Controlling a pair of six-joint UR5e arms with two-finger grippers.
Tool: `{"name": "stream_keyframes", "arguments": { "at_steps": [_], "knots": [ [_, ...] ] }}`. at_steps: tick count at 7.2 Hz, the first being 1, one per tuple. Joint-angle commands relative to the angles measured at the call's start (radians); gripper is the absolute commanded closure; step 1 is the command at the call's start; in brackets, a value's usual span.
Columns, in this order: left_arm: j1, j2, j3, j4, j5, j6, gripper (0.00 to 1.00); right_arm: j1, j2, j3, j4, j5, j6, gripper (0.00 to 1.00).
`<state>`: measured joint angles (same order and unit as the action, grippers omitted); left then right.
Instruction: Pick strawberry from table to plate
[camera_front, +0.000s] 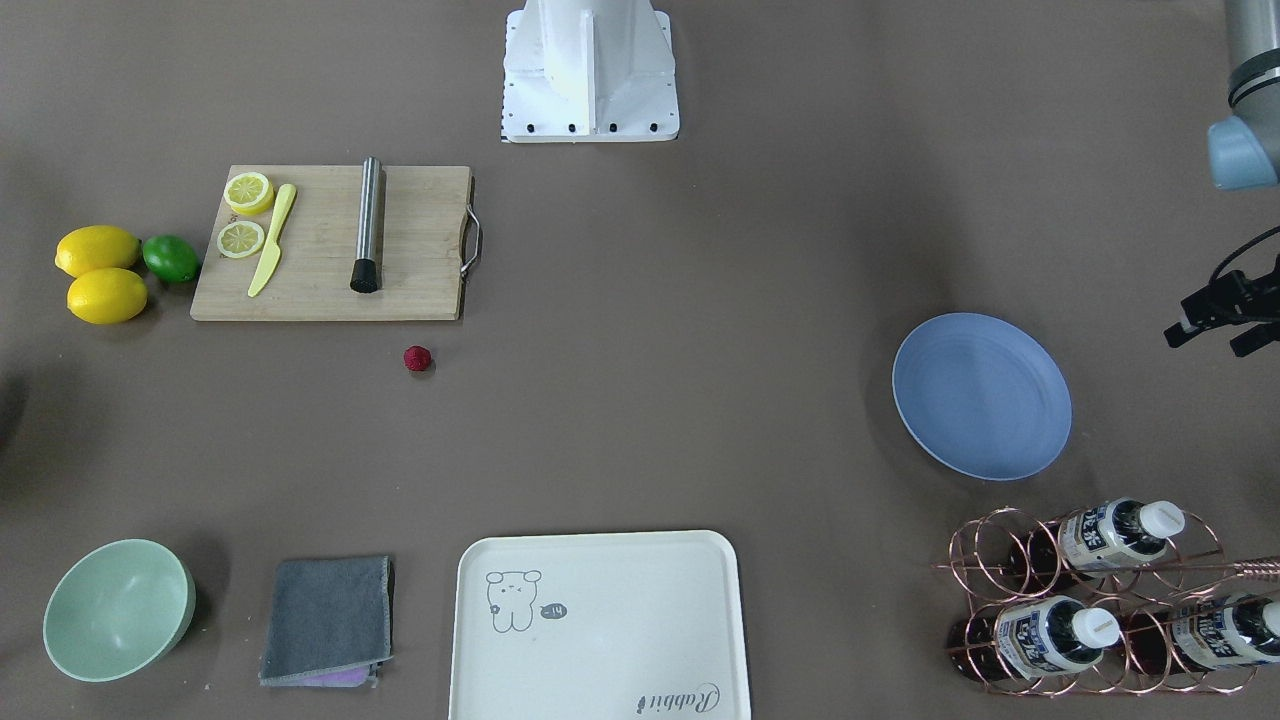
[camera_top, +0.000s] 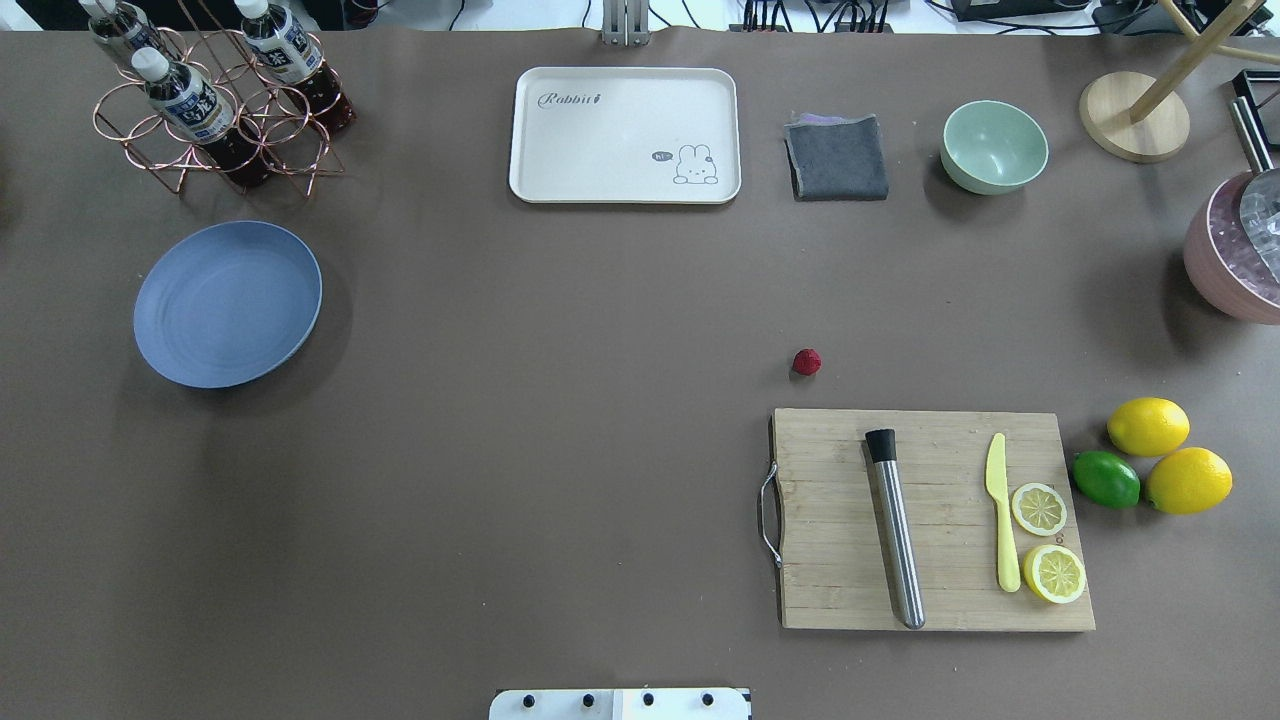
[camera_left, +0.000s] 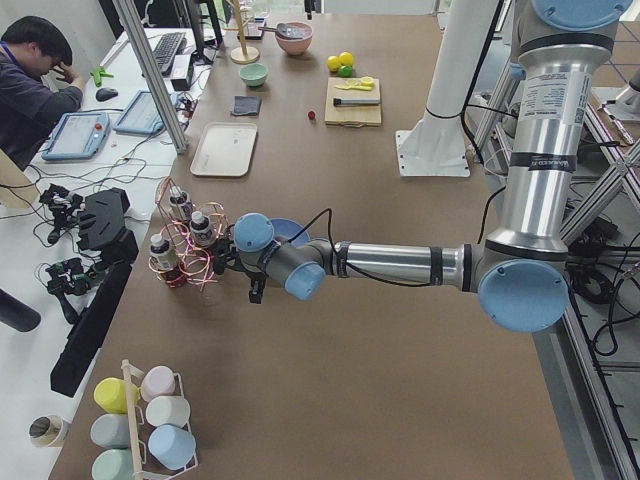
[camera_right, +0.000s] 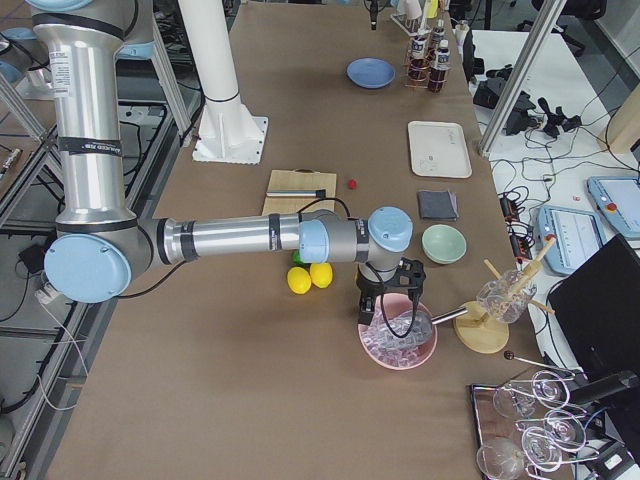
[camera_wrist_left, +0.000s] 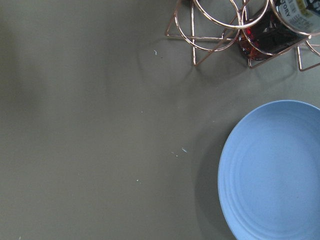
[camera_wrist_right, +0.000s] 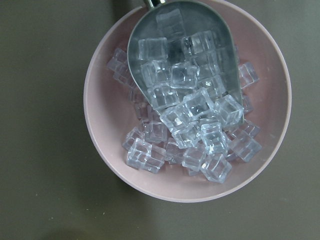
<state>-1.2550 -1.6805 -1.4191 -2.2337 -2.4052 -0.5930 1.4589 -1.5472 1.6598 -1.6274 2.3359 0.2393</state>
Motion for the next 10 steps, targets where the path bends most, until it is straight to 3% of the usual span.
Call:
{"name": "stream_keyframes", "arguments": {
  "at_steps": [1, 3, 6, 7, 8, 9, 10],
  "knots": [
    [0.13, -0.088, 0.139, -0.202, 0.093, -0.183, 0.03, -0.003, 0.001, 0.005, 0.001, 0.0, 0.0, 0.0],
    [0.176, -0.11, 0.158, -0.204, 0.13, -0.215, 0.04, -0.008, 0.001, 0.014, 0.0, 0.028, 0.0, 0.0],
    [0.2, -0.11, 0.202, -0.257, 0.133, -0.214, 0.15, -0.037, 0.001, 0.029, 0.001, 0.04, 0.035, 0.0],
    [0.2, -0.11, 0.204, -0.259, 0.133, -0.215, 0.28, -0.044, 0.002, 0.031, 0.001, 0.039, 0.044, 0.0],
    [0.2, -0.11, 0.204, -0.259, 0.132, -0.215, 0.6, -0.045, 0.002, 0.037, 0.001, 0.039, 0.045, 0.0],
    [0.2, -0.11, 0.201, -0.26, 0.127, -0.217, 1.0, -0.048, 0.002, 0.043, 0.001, 0.04, 0.045, 0.0],
    [0.2, -0.11, 0.19, -0.261, 0.124, -0.218, 1.0, -0.054, 0.002, 0.054, 0.001, 0.043, 0.052, 0.0]
  ]
}}
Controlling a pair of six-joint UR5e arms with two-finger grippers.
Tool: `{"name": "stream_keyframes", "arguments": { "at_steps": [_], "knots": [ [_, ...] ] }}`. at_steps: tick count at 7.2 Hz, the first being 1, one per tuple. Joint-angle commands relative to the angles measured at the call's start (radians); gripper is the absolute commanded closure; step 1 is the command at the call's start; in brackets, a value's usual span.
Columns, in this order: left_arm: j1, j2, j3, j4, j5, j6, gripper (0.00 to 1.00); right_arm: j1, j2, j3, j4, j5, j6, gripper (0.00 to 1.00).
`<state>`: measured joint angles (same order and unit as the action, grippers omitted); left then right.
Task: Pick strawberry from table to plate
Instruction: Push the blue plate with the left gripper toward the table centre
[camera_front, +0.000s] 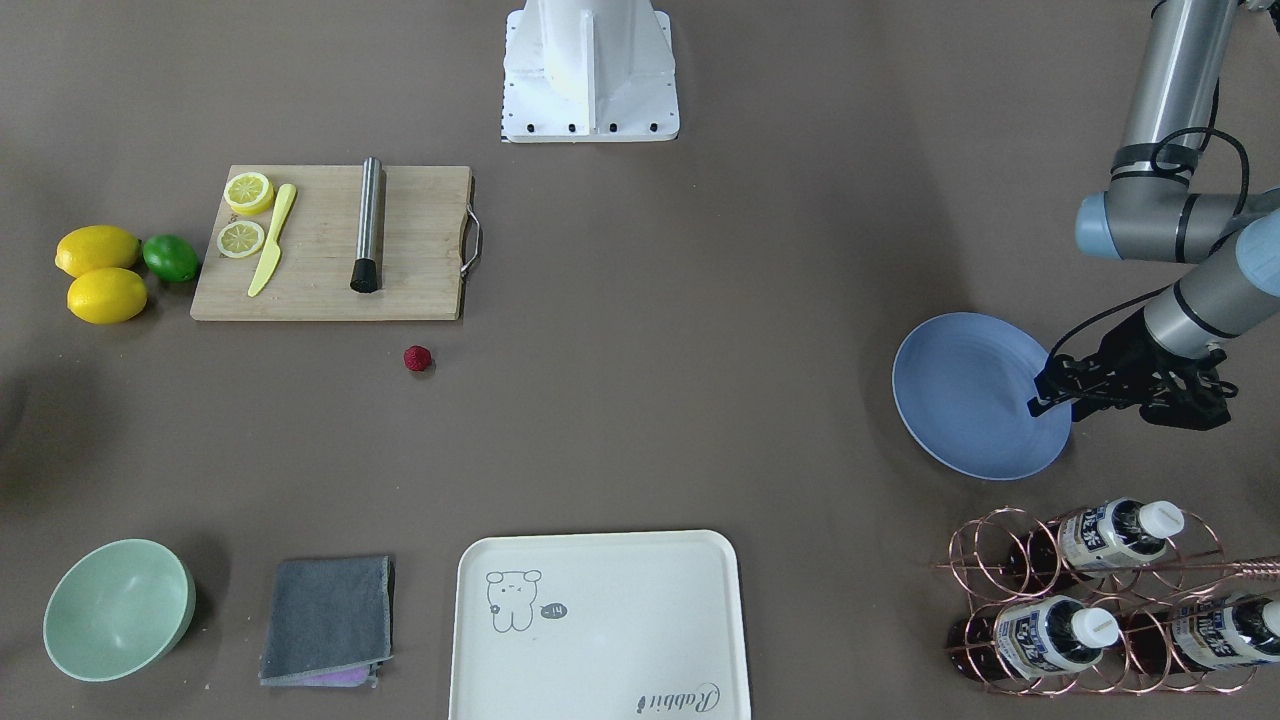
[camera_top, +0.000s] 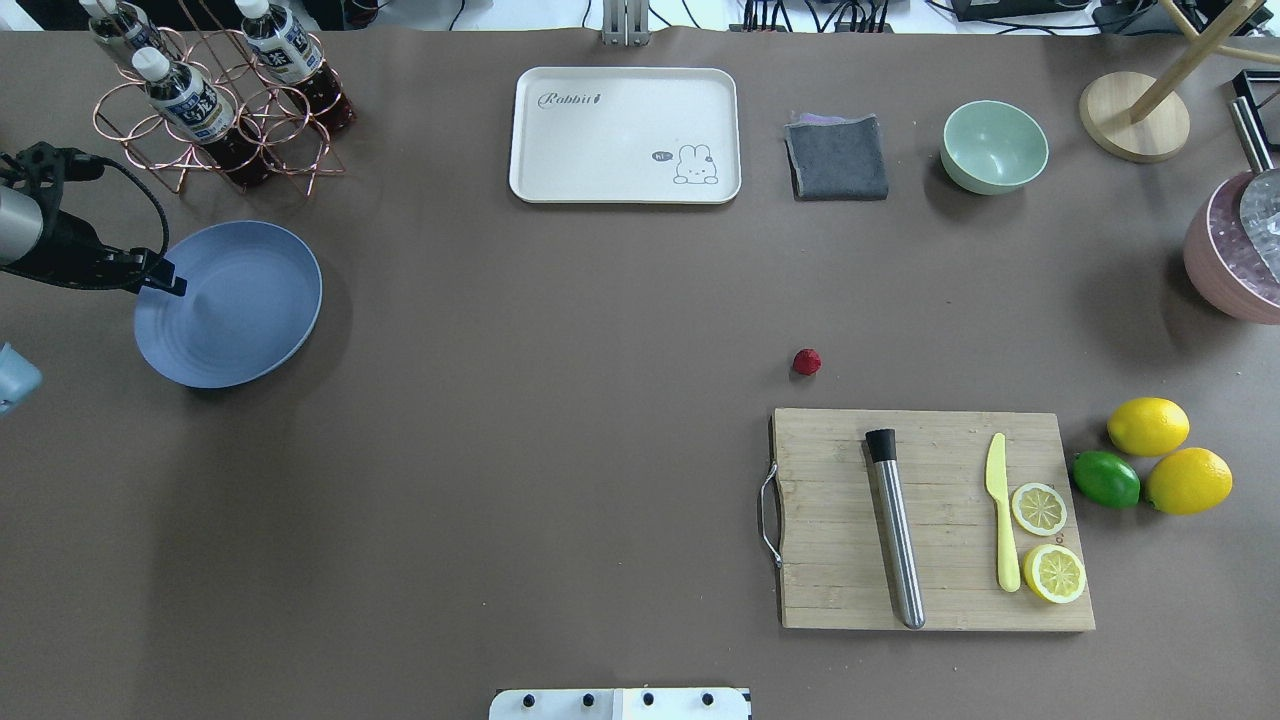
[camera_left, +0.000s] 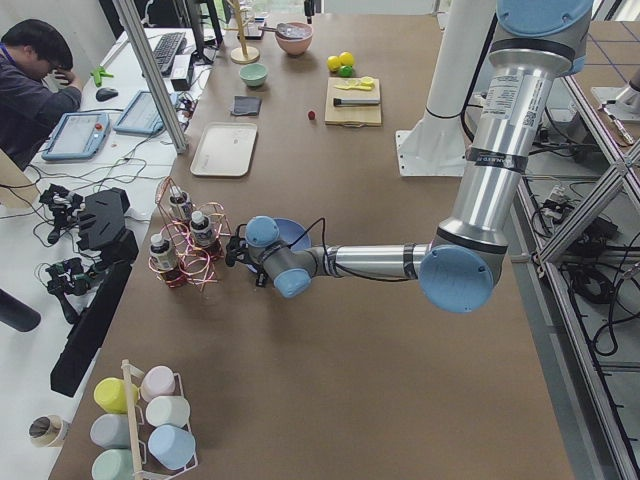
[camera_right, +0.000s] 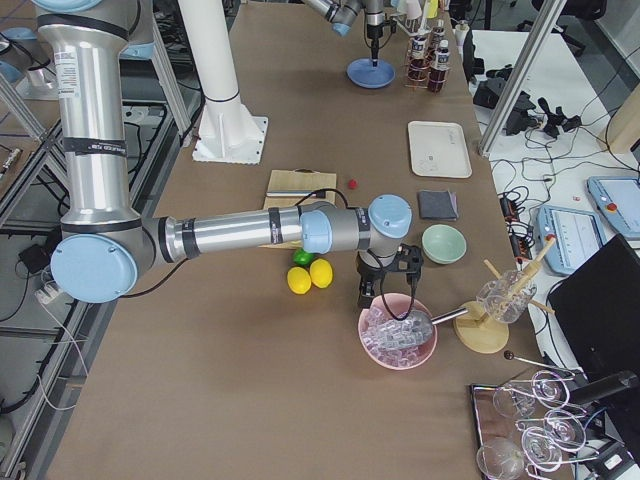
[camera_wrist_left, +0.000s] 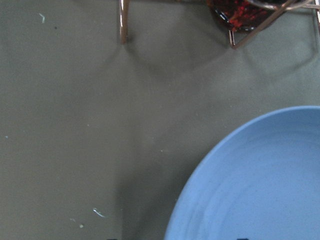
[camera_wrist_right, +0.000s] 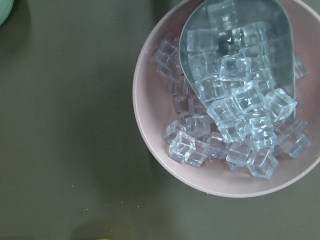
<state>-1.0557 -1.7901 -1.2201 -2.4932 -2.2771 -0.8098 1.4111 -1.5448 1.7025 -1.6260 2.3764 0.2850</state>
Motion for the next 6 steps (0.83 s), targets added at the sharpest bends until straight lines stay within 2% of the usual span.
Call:
{"name": "stream_keyframes", "arguments": {
  "at_steps": [1, 4, 6],
  "knots": [
    [0.0, -0.002, -0.041, -0.007, -0.004, -0.061, 1.0, -0.012, 0.0, 0.029, -0.005, 0.003, 0.025, 0.0],
    [0.003, -0.02, -0.182, -0.006, -0.004, -0.333, 1.0, -0.026, 0.014, 0.032, -0.011, 0.019, 0.042, 0.0],
    [0.132, -0.072, -0.263, 0.004, 0.03, -0.544, 1.0, -0.044, 0.026, 0.031, -0.009, 0.029, 0.043, 0.0]
  ]
}}
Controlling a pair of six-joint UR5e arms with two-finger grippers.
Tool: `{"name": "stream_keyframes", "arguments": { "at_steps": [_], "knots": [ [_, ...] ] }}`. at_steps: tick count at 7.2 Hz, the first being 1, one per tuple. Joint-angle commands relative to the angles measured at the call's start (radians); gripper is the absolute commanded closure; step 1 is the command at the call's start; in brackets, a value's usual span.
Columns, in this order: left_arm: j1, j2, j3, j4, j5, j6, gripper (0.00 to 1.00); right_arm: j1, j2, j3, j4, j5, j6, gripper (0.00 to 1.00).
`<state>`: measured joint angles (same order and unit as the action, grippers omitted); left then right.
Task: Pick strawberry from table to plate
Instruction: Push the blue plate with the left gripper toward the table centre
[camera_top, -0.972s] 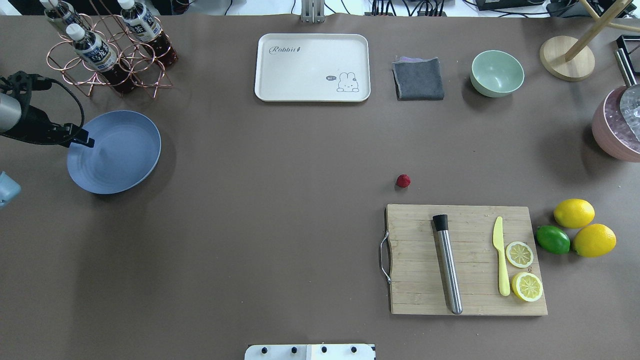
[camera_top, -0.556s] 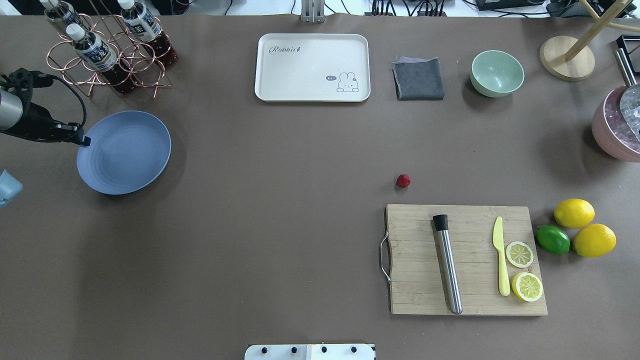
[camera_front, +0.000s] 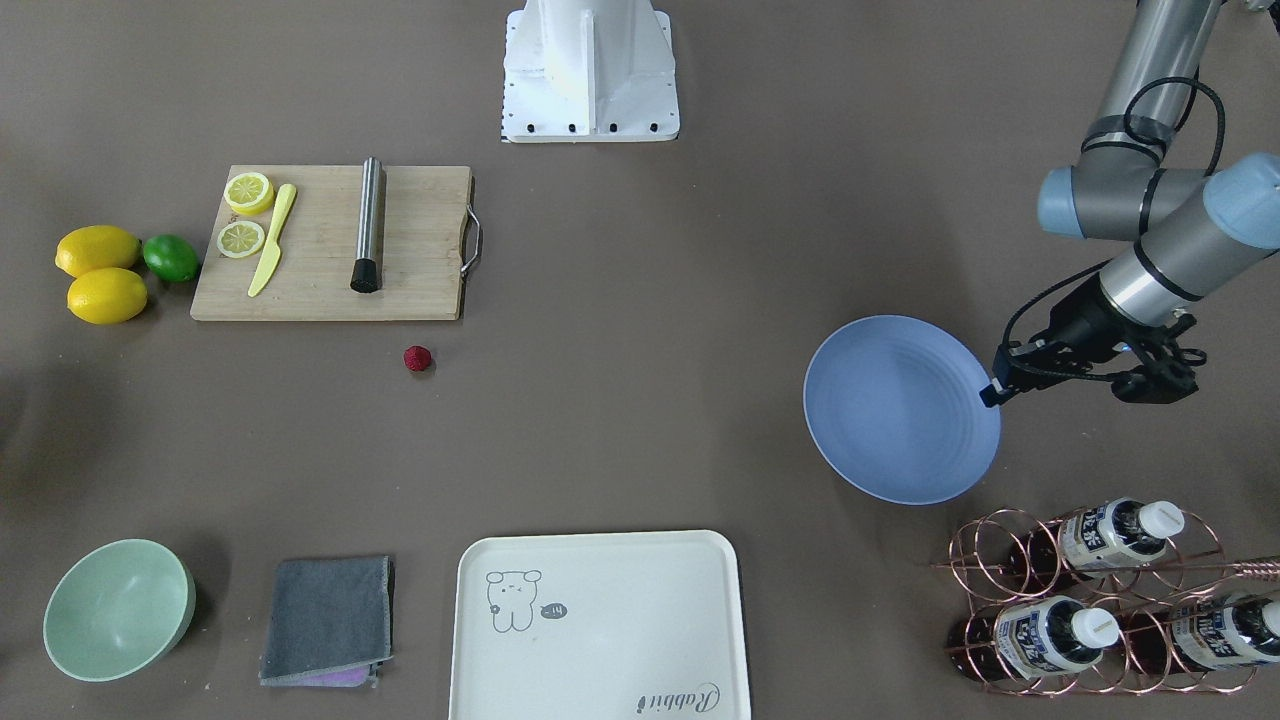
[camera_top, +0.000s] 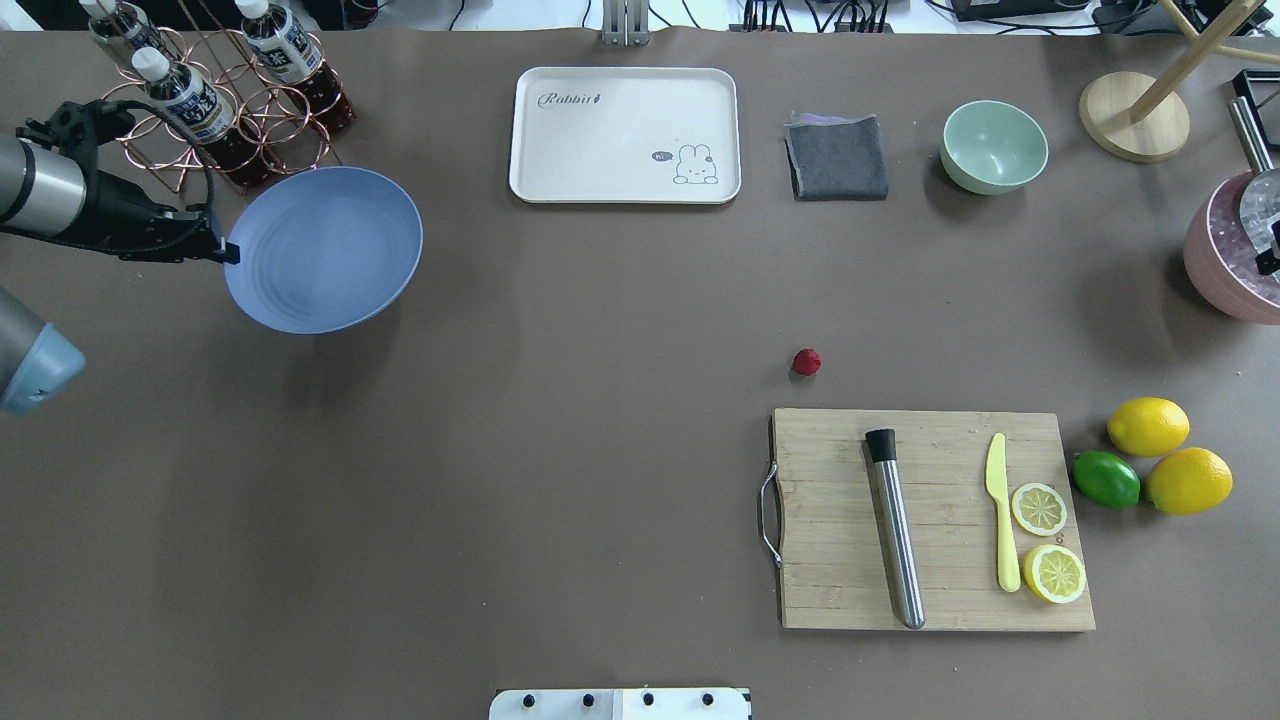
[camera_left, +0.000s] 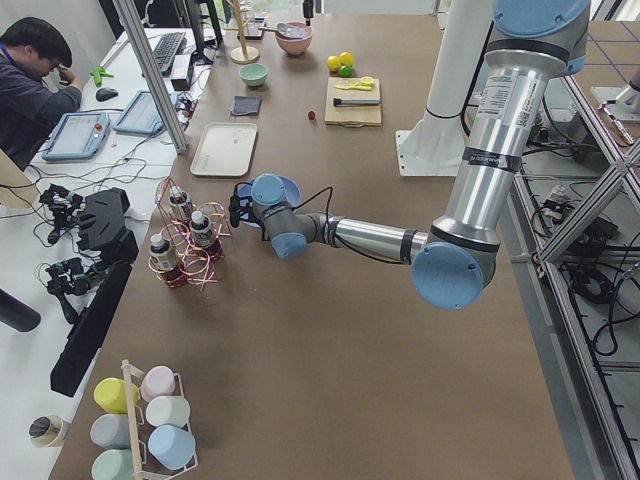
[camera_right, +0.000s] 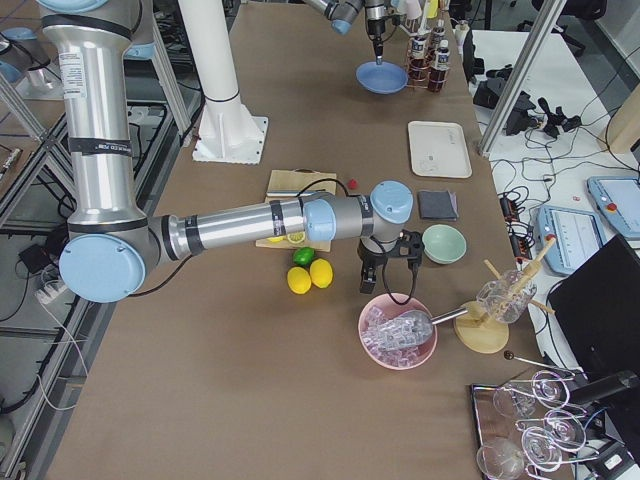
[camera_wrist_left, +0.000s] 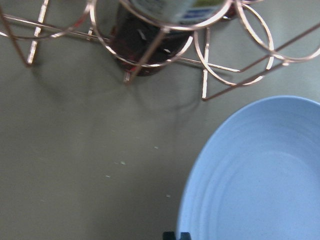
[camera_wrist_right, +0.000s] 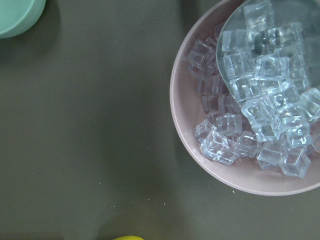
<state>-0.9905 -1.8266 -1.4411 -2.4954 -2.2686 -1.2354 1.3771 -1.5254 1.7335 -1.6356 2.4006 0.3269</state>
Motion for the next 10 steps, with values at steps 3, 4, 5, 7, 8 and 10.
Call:
{"name": "stream_keyframes", "arguments": {
  "at_steps": [3, 4, 5, 7, 8, 10],
  "knots": [
    [0.246, -0.238, -0.041, 0.223, 0.225, -0.182, 1.0, -0.03, 0.022, -0.003, -0.001, 0.017, 0.001, 0.0],
    [0.284, -0.261, -0.036, 0.227, 0.263, -0.208, 1.0, -0.03, 0.022, 0.0, -0.001, 0.018, 0.001, 0.0],
    [0.32, -0.272, -0.035, 0.227, 0.302, -0.208, 1.0, -0.03, 0.022, -0.003, 0.0, 0.023, 0.001, 0.0],
    [0.371, -0.278, -0.036, 0.228, 0.351, -0.207, 1.0, -0.03, 0.022, -0.002, 0.003, 0.012, 0.0, 0.0],
    [0.4, -0.283, -0.038, 0.227, 0.398, -0.207, 1.0, -0.032, 0.022, 0.0, 0.01, 0.006, 0.0, 0.0],
    [0.4, -0.287, -0.05, 0.228, 0.402, -0.205, 0.01, -0.032, 0.028, 0.035, 0.058, 0.015, 0.0, 0.0]
  ]
}}
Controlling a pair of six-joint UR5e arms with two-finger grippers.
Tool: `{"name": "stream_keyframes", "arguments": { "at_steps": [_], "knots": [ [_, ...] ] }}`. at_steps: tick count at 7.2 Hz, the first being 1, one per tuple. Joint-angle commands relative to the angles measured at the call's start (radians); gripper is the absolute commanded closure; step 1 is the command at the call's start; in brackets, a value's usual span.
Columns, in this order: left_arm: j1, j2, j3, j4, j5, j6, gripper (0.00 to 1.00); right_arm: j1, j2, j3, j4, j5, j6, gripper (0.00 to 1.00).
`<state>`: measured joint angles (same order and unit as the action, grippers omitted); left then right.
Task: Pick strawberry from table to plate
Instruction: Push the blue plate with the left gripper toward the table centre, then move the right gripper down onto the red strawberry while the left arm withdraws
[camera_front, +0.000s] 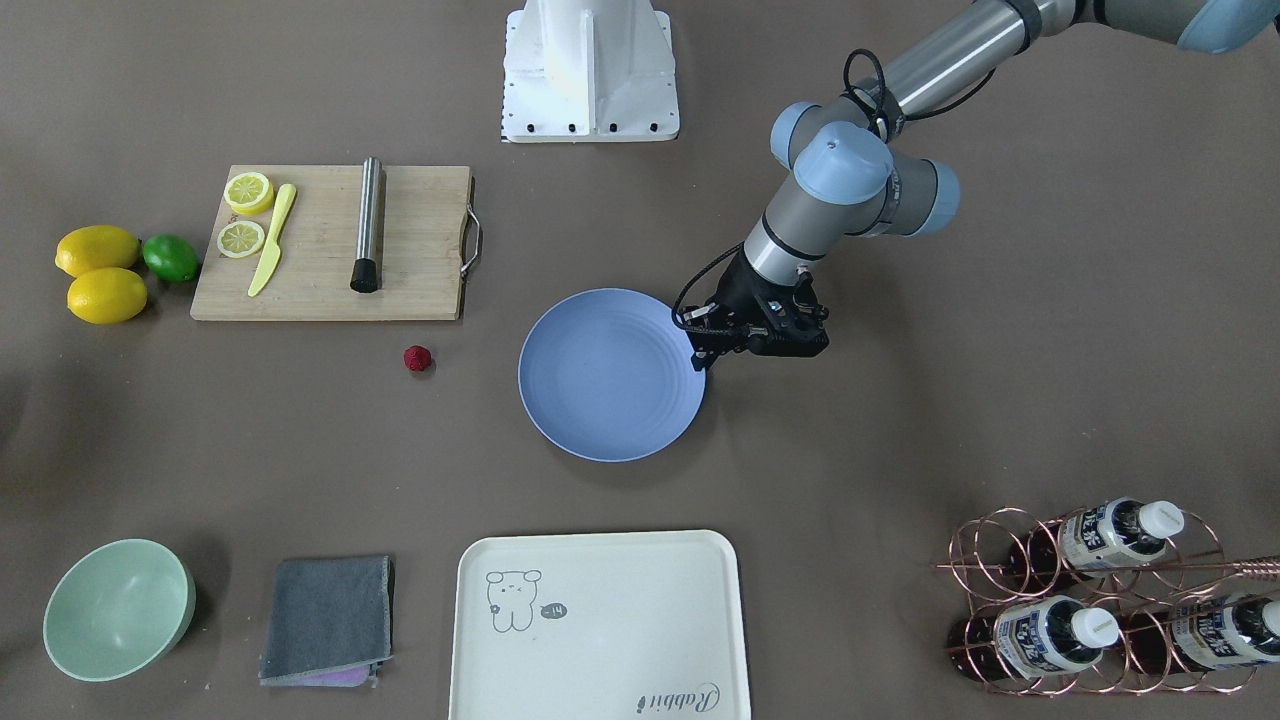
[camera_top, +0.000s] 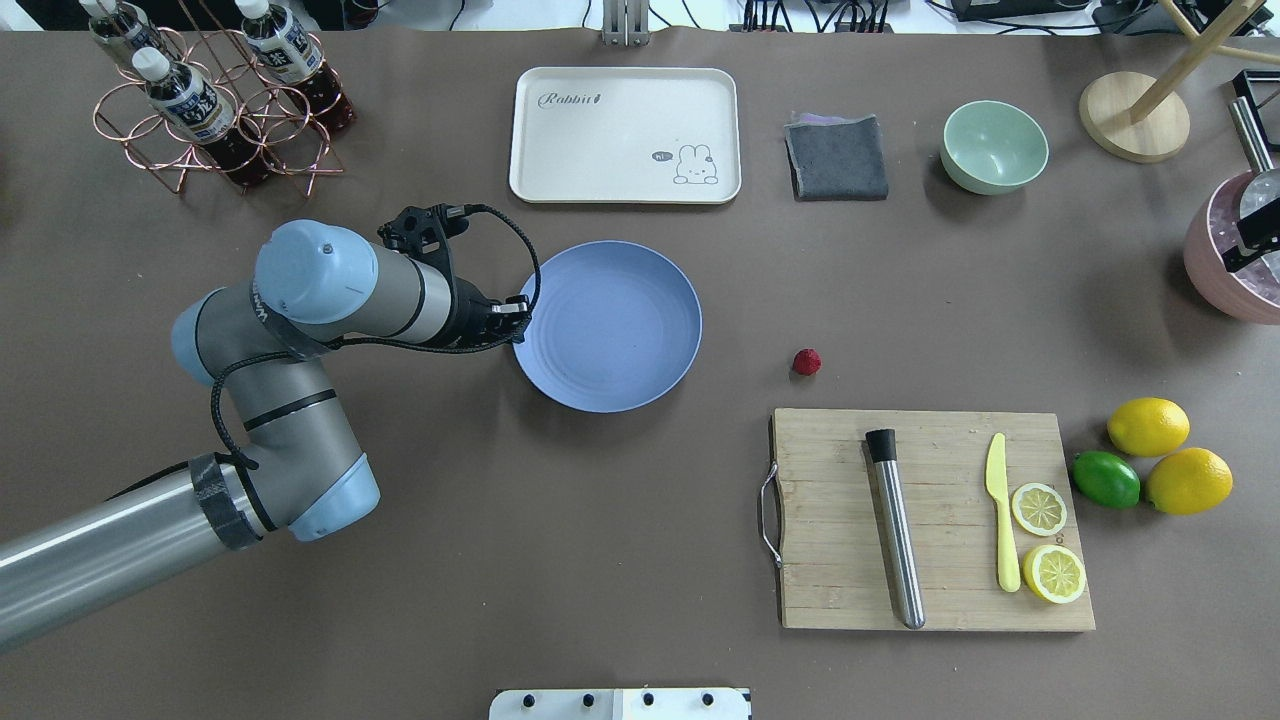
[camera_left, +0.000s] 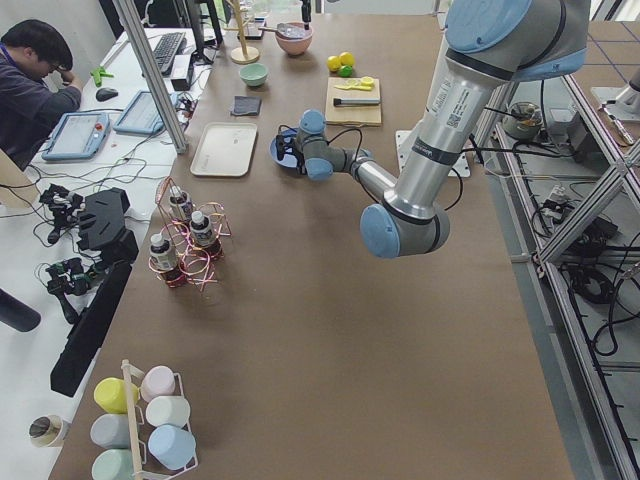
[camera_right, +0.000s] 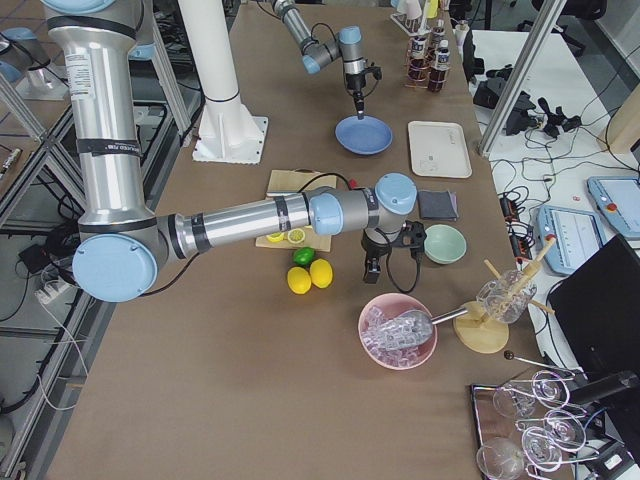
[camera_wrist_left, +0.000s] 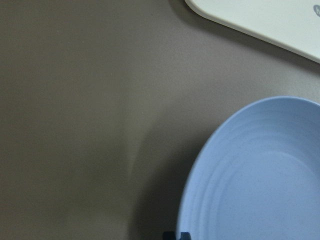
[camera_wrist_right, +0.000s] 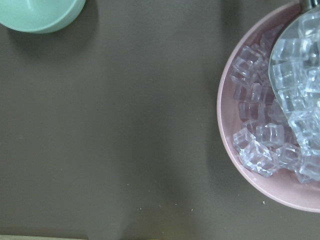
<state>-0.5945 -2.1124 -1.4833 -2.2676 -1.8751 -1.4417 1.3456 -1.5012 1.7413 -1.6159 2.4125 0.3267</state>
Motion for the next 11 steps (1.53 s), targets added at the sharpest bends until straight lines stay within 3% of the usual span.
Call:
{"name": "stream_keyframes", "arguments": {
  "at_steps": [1, 3, 6, 7, 8, 9, 11],
  "knots": [
    [0.001, -0.001, -0.012, 0.002, 0.007, 0.003, 0.02, 0.0, 0.01, 0.032, 0.113, -0.016, 0.0, 0.0],
    [-0.049, 0.021, -0.035, 0.003, -0.004, 0.024, 0.02, -0.003, 0.076, 0.043, 0.132, -0.048, 0.0, 0.0],
    [-0.268, 0.188, -0.167, 0.075, -0.224, 0.29, 0.02, -0.133, 0.119, 0.066, 0.207, -0.049, 0.002, 0.0],
    [-0.369, 0.245, -0.175, 0.077, -0.31, 0.404, 0.02, -0.196, 0.14, 0.061, 0.265, -0.056, 0.128, 0.0],
    [-0.454, 0.306, -0.173, 0.077, -0.338, 0.509, 0.02, -0.285, 0.159, 0.07, 0.31, -0.125, 0.337, 0.0],
    [-0.549, 0.363, -0.158, 0.082, -0.411, 0.655, 0.02, -0.409, 0.18, 0.069, 0.345, -0.248, 0.473, 0.0],
    [-0.666, 0.426, -0.141, 0.124, -0.473, 0.84, 0.02, -0.578, 0.243, 0.043, 0.326, -0.392, 0.65, 0.0]
  ]
}}
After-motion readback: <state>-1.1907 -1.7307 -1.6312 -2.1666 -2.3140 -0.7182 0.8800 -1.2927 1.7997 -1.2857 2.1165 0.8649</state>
